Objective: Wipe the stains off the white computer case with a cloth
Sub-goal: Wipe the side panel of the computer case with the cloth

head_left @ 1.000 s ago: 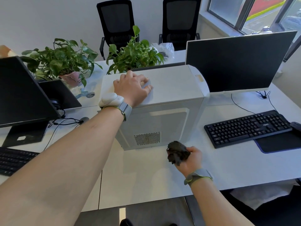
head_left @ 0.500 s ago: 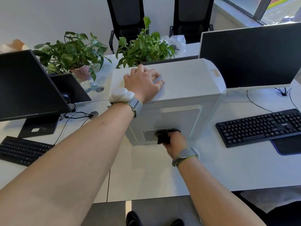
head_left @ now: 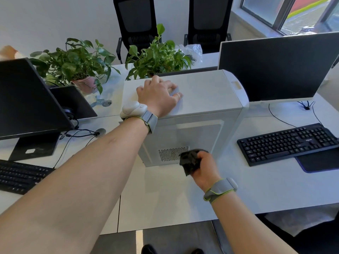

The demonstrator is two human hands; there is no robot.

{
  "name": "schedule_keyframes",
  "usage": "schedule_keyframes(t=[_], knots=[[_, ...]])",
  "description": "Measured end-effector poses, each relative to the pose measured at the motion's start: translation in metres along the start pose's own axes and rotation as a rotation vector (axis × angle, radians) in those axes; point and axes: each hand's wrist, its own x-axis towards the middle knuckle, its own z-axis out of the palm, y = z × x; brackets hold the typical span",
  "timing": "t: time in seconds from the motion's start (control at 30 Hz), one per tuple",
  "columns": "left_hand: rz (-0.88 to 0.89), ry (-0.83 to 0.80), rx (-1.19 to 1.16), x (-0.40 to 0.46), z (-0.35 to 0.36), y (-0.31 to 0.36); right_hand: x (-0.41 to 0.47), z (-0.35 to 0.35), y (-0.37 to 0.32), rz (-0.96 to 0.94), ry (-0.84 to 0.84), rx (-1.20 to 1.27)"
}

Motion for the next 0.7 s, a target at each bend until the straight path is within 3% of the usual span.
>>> schedule_keyframes(t=[0.17,0.33,0.5,0.57,0.7], knots=[[0.004,-0.011,-0.027,0.000,0.000,-0.002,0.030,-0.017,0.043,0.127,0.141,-0.036],[0.020,-0.040,-0.033,0.001,-0.001,-0.006,0.041,0.012,0.016,-0.007,0.240,0.039],[0.035,-0.058,-0.026,0.001,0.000,-0.005,0.007,0.045,-0.016,-0.445,0.442,0.037],[0.032,-0.062,-0.020,0.001,-0.001,-0.004,-0.007,0.061,-0.006,-0.688,0.474,-0.112],[0.023,-0.084,-0.051,0.001,-0.004,-0.004,-0.009,0.083,0.055,-1.051,0.334,-0.647]])
